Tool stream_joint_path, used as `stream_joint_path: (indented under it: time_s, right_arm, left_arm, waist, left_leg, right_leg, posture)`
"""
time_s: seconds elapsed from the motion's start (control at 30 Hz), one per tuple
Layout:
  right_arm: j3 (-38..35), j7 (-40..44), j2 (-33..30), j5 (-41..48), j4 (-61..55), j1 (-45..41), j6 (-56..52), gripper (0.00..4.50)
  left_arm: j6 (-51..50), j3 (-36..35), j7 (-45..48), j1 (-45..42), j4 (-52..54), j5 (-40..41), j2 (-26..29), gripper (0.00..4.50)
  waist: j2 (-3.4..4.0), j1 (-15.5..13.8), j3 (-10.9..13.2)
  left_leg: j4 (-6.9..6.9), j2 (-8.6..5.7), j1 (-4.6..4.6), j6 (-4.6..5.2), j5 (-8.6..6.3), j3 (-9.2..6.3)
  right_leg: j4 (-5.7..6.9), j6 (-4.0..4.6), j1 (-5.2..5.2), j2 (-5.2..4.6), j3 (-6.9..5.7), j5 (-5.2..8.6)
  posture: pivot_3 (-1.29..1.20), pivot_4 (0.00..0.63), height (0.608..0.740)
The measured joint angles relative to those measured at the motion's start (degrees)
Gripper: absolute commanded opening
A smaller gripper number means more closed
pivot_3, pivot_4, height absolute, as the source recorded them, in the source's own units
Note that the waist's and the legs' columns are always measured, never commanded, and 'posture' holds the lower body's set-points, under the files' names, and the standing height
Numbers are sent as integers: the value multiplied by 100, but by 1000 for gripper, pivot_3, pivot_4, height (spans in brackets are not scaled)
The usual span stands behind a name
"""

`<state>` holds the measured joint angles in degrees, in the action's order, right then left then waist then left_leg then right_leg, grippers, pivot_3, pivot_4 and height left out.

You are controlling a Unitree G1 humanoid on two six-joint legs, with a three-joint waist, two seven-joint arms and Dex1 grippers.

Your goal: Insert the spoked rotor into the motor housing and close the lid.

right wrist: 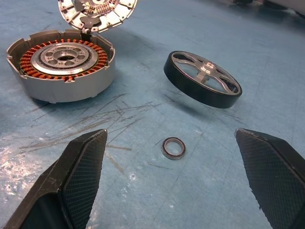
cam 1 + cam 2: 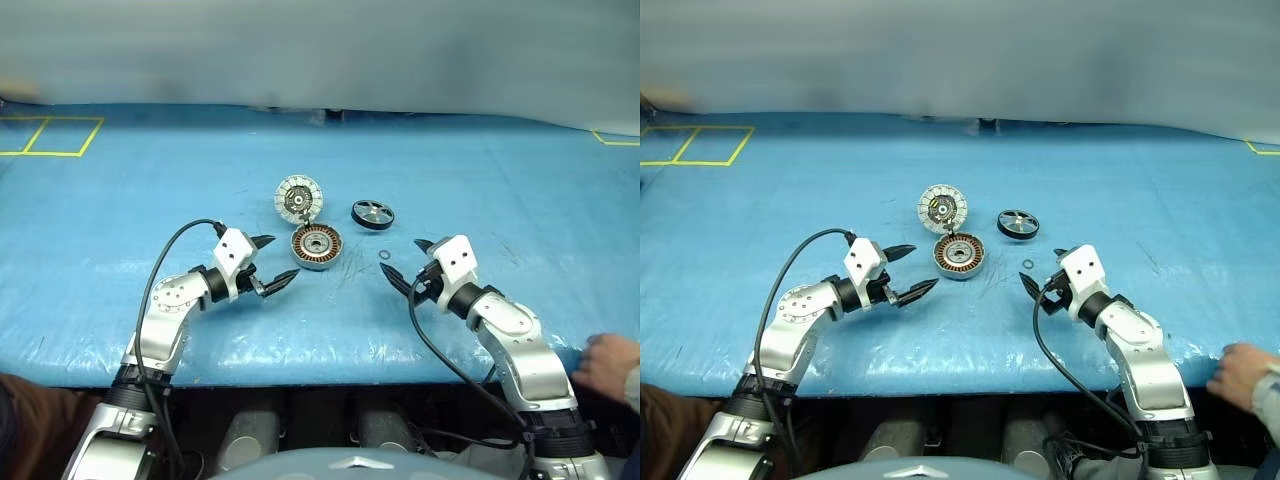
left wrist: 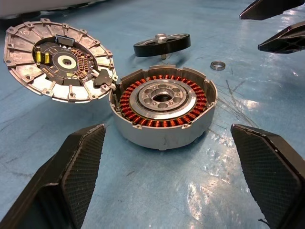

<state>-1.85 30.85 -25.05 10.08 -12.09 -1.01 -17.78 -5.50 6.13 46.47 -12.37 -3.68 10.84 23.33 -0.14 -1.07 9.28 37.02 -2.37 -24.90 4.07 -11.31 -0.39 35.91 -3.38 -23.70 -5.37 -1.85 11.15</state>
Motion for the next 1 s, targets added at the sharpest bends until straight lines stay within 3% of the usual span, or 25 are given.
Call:
stream_joint_path:
  time_s: [0.2, 0.5, 1.0]
  right_arm:
    - [37, 0, 0, -18, -2, 2, 0, 4484]
    - [162, 44, -3, -20, -210, 81, -44, 4484]
    - [497, -379, 413, -202, -678, 473, 24, 4484]
  left_arm:
    - [201, 261, 229, -197, -132, -362, 278, 4500]
    - [1187, 920, 1150, -1782, -1001, -1065, 697, 4500]
    - [2753, 1918, 2994, -4552, -4762, -1844, 121, 4500]
  waist:
    - [0, -6, 0]
    - [0, -24, 0]
    - [-4, 5, 2]
  left_leg:
    - [1, 0, -1, -1, 0, -1]
    - [3, -2, -4, 9, 5, 0]
    - [32, -3, -52, 30, 2, 5]
  right_leg:
    - [1, 0, 0, 2, -4, 0]
    - [0, 0, -1, 18, -8, -1]
    - [2, -46, -4, 41, -5, -1]
  posture:
    - [0, 150, 740]
    - [0, 150, 740]
    - [0, 150, 740]
